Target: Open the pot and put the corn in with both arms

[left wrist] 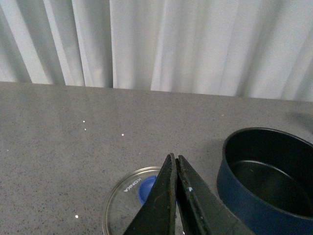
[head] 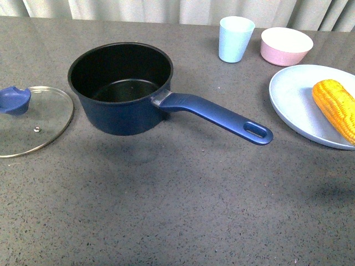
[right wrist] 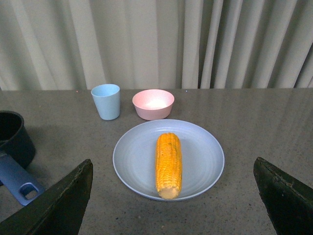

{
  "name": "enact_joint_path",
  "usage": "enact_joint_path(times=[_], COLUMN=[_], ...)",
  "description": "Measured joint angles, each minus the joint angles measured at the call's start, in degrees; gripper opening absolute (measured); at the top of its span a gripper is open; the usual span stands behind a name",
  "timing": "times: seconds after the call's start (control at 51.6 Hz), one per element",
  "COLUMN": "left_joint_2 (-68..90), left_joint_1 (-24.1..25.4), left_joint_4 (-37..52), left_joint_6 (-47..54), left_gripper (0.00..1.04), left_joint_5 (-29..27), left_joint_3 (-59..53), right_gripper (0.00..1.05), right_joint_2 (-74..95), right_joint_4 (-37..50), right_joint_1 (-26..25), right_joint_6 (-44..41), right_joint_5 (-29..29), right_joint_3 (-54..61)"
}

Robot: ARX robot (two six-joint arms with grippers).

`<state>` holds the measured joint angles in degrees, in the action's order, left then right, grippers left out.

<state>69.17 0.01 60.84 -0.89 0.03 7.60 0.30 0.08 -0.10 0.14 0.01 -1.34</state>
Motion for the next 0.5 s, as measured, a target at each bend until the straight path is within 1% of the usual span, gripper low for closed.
enact_joint_path(times=[0.155,0.272,0.504], left_joint_2=[-5.9,-13.0,-22.0], left_joint_1=[0.0,0.0,0.0], left_joint_4=[-3.8,-8.9,-16.0], left_joint_6=[0.2,0.3,0.3], left_gripper=[0.02,0.02,0.02], left_joint_5=[0.0,0.0,0.0], left_joint_3=[-2.3,-4.2,-5.9], right_gripper=[0.96,0.96,0.96], right_joint_2=[0.0,0.0,0.0], right_joint_4=[0.0,0.0,0.0], right_joint_1=[0.0,0.0,0.0], right_joint_6=[0.0,0.0,0.0], right_joint_5=[0.0,0.0,0.0], right_joint_3=[0.0,0.0,0.0])
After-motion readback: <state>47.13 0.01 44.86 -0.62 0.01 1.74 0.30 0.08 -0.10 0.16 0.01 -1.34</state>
